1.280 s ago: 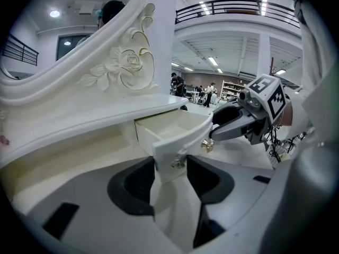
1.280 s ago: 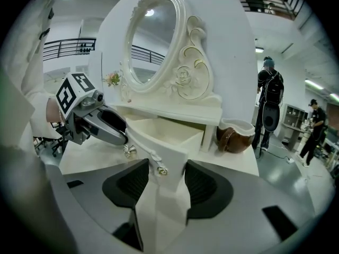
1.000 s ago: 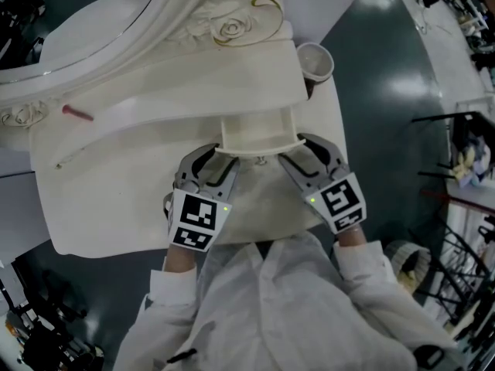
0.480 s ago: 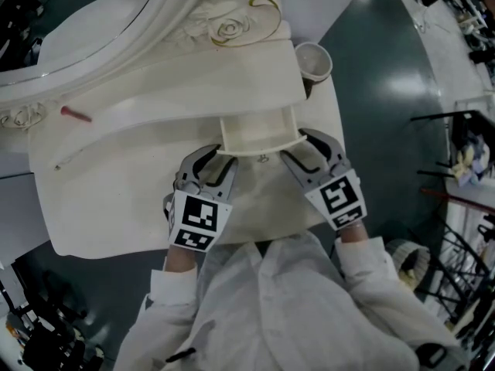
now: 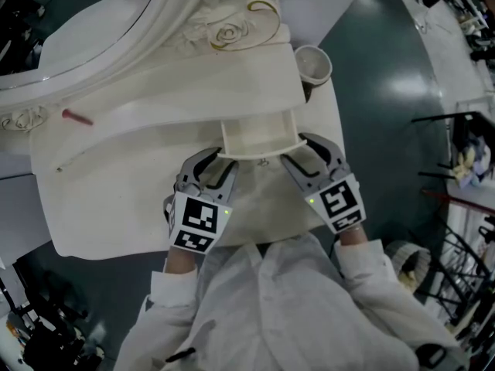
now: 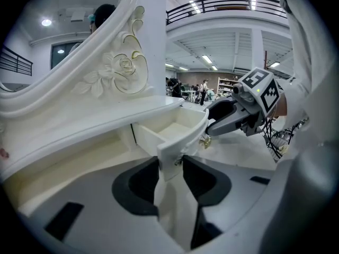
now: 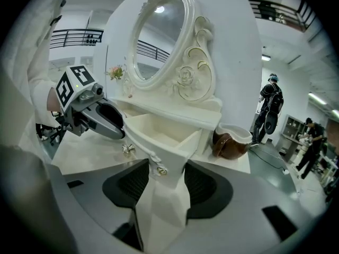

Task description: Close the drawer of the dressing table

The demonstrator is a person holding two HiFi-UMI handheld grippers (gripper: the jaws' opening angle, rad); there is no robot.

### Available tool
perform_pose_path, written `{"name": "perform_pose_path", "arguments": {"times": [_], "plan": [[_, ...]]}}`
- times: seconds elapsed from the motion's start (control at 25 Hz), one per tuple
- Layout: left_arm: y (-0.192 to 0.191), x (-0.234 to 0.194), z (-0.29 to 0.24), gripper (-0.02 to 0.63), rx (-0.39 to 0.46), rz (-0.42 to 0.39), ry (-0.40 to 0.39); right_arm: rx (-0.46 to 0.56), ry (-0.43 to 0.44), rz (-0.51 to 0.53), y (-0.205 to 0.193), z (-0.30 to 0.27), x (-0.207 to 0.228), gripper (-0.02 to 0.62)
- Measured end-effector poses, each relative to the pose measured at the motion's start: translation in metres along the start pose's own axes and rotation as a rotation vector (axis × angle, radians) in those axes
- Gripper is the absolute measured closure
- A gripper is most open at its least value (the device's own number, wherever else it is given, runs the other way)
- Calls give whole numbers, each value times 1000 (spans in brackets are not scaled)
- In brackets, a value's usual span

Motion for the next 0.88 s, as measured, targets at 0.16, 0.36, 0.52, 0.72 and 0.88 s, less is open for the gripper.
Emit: {"name": "perform_pose_path", "arguments": {"times": [0.16,0.36,0.52,0.72,0.88], "plan": [[2,-4,0,462,1,-4,-4,-6,8,4,2,-2,0,388],[4,-5,1,462,-7,-4,-6,0,2,-10,1,-2,-1,388],[4,-5,0,462,-11,-6,-16,11,-5,-5,-1,0,-1,387],[5,-4,-1,463,-8,-2,-23,8,-8,-9,-2,0,0,387],[6,-5,-1,463,-11,-8,-26,8,-6,-8,-2,0,0,387]]}}
Point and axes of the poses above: the fingertips, and each gripper's own axes: z backward along the fingers, x to its right, y out of its top, the point moved 10 cm from there along z, backward along the fingers, and after that the axes turned 3 degrees about x, right-handed, at the moved point
